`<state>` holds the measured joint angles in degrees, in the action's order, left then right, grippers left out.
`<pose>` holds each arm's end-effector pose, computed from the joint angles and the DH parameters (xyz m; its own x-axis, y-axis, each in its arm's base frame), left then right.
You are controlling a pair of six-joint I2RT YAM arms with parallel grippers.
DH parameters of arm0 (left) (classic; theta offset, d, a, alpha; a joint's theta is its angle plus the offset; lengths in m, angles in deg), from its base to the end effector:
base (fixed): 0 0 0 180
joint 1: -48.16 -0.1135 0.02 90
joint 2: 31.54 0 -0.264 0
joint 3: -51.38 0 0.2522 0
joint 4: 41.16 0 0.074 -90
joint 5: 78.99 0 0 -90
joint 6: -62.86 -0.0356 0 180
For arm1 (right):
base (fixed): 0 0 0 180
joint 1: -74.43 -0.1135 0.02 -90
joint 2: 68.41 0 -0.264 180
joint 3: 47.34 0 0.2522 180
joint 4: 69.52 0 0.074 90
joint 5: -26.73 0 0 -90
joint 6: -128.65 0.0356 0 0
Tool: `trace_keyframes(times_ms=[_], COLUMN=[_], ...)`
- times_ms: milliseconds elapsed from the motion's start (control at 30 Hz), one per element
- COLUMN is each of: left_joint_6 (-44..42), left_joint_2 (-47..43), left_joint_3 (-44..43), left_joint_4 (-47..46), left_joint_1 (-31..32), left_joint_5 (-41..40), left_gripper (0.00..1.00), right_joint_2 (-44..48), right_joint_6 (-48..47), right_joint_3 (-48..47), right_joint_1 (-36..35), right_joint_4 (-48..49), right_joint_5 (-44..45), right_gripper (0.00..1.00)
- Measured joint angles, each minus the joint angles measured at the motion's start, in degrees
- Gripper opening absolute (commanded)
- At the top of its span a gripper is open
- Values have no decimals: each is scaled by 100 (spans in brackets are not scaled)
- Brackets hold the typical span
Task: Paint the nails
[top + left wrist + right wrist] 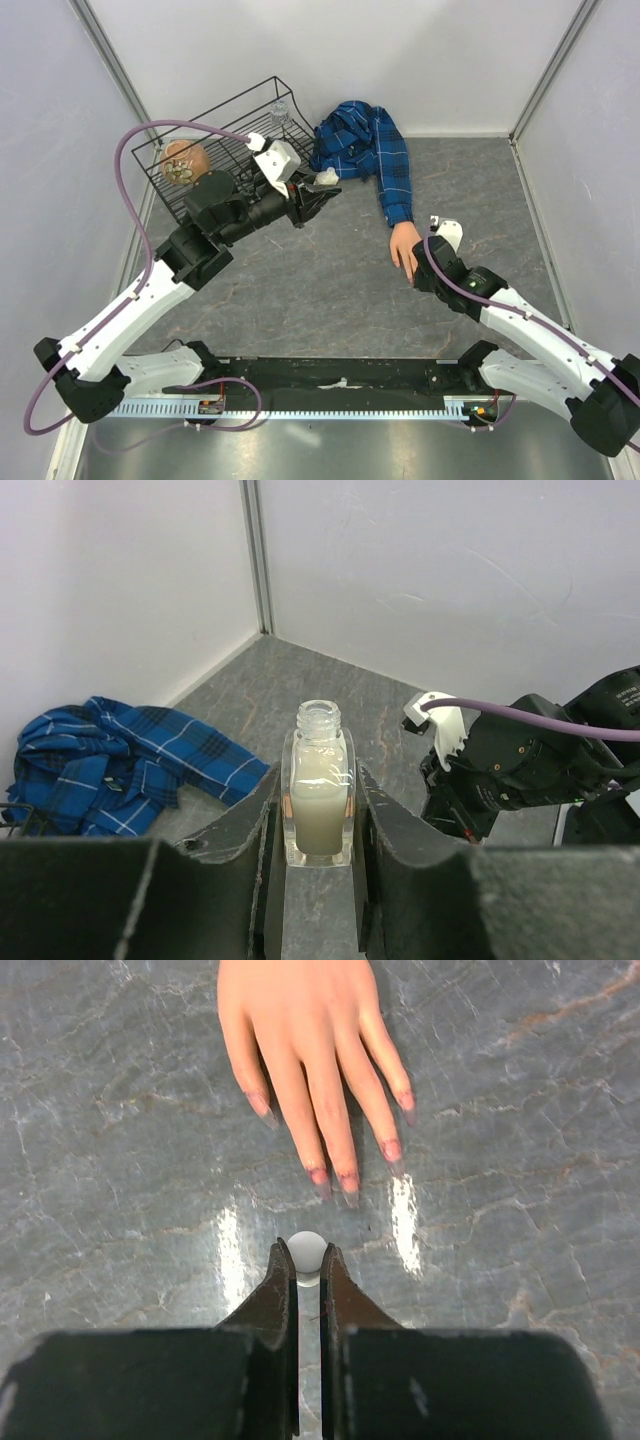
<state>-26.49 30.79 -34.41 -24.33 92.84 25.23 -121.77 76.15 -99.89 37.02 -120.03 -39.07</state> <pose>0.1620 -0.1725 0.4602 0.0724 -0.0871 -0.9936 0.8560 0.5167 0.0171 0.1528 0.0985 0.2387 -0.7054 0.1595 -0.6906 0.0993 0.9870 0.1266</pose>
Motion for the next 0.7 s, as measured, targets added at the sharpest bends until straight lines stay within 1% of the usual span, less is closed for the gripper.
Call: trace_keyframes(times_ms=[467,700], left_joint_6=[4,2], left_joint_2=[240,334], left_joint_3=[-83,-131], left_joint_4=[-24,-17], left_joint_1=[0,0], left_joint_5=[96,94], left_gripper=[2,2], right_joint_2=[-380,-553], right_joint_6=[-509,-673], right_joint_3=[387,487], right_joint_1=[503,586], right_joint_4=[1102,1443], right_joint_5=[-199,-382], right_gripper=[0,0])
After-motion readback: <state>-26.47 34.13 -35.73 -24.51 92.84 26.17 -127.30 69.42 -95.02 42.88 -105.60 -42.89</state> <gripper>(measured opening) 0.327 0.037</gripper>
